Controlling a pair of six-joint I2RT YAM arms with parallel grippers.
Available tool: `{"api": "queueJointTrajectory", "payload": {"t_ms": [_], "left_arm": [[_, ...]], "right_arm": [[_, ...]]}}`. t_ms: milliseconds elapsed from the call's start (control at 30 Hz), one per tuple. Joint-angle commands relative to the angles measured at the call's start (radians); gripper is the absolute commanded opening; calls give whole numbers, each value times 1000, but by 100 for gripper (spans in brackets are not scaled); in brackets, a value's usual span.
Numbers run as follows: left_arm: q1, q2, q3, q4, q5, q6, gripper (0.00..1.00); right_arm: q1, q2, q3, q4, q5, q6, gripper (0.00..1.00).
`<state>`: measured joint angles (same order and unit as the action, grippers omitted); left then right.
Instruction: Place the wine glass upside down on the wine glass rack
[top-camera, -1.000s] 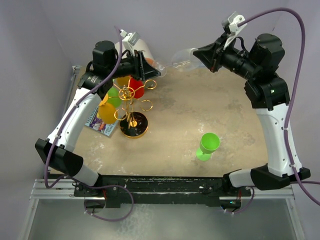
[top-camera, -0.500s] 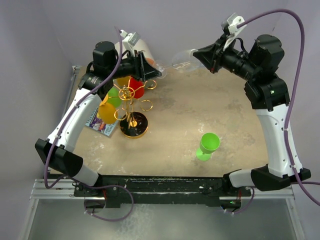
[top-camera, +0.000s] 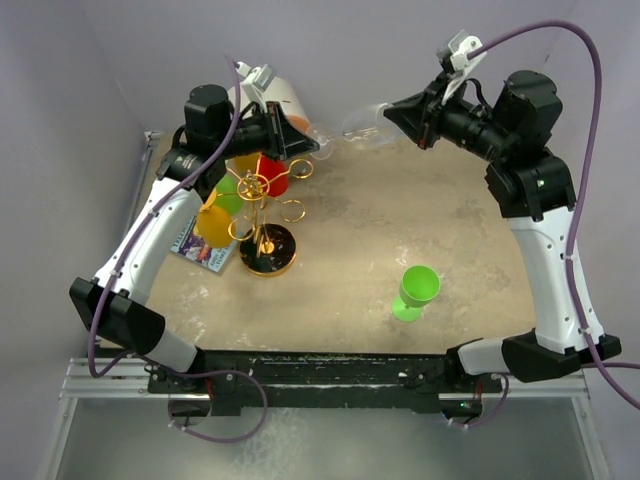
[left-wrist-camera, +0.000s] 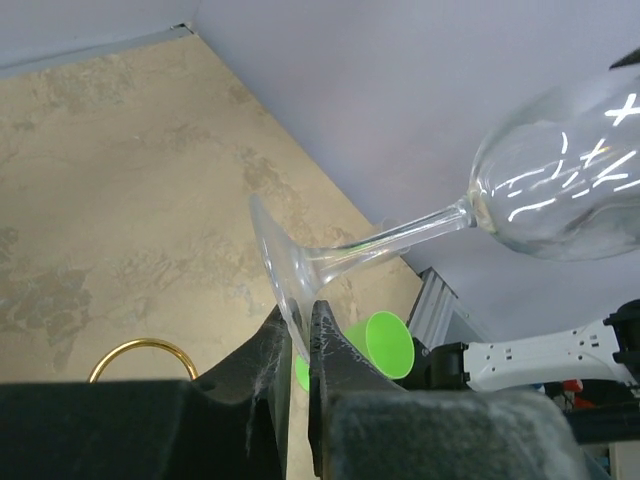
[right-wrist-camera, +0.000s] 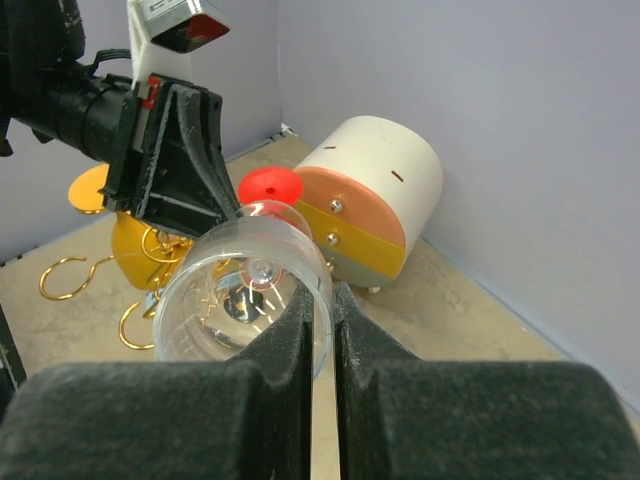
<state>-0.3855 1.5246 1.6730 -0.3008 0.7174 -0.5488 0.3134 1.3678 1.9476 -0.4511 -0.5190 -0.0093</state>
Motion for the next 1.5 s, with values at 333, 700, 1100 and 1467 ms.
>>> {"api": "queueJointTrajectory", "payload": {"t_ms": [333,700,1100,1467], "left_arm": [[48,-69,-5,52,52,-62,0],[92,-119,30,-28,-20,20,0],[37,-172,184,-247,-253,447,0],[-119,-201,211,-369,-431,840,0]], "right_arm": [[-1,-52,-47,73,-92,-13,25],[-52,-97,-46,66,-163,4,64],[-218,-211,-88,44,-112,35,78],[-349,-275,-196,25,-13,28,84]]}}
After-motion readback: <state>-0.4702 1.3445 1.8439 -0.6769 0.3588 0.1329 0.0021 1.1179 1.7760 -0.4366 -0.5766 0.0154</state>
